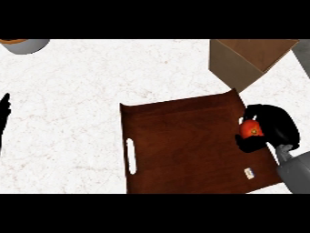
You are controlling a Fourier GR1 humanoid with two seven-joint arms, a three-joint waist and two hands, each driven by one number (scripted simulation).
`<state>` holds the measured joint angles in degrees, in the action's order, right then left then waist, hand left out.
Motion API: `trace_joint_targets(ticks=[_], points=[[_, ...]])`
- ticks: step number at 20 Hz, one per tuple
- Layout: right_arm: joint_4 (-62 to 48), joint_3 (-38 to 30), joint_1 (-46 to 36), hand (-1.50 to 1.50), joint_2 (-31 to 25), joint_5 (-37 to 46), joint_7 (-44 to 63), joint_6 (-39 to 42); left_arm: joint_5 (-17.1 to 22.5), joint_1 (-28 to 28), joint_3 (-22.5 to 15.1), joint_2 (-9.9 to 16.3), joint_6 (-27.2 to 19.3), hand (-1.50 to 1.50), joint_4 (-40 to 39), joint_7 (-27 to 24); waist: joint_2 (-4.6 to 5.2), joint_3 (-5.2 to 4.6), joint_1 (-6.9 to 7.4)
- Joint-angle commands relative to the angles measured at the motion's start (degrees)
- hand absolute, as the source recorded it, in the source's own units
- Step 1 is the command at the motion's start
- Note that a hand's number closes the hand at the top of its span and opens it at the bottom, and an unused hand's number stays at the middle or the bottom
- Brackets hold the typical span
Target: Pick the tomato from the tray and place it in the cardboard box
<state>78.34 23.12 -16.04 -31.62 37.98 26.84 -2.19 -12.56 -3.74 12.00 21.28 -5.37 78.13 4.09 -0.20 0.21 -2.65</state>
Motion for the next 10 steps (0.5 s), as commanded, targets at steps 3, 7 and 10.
trace_joint_targets(ticks=[3,7,10], points=[[-7.5,-15.9,5.2,1.5,-17.9,-6.0,-19.2,-5.6,-0.6,-0.2,-0.5,-0.9,-0.6,0.0,-0.7,-0.4,0.35,-0.06,0.56],[-10.0,-24.2,6.5,1.5,-20.9,-10.3,-28.2,-9.2,-0.7,0.5,-0.8,-0.2,0.7,0.0,1.0,-0.1,0.11,-0.13,1.71],[-5.2,-26.5,5.1,1.5,-22.1,-10.7,-31.8,-11.2,-1.2,2.2,-1.7,-2.3,-0.5,0.0,1.2,-2.1,-0.01,-0.2,1.83]])
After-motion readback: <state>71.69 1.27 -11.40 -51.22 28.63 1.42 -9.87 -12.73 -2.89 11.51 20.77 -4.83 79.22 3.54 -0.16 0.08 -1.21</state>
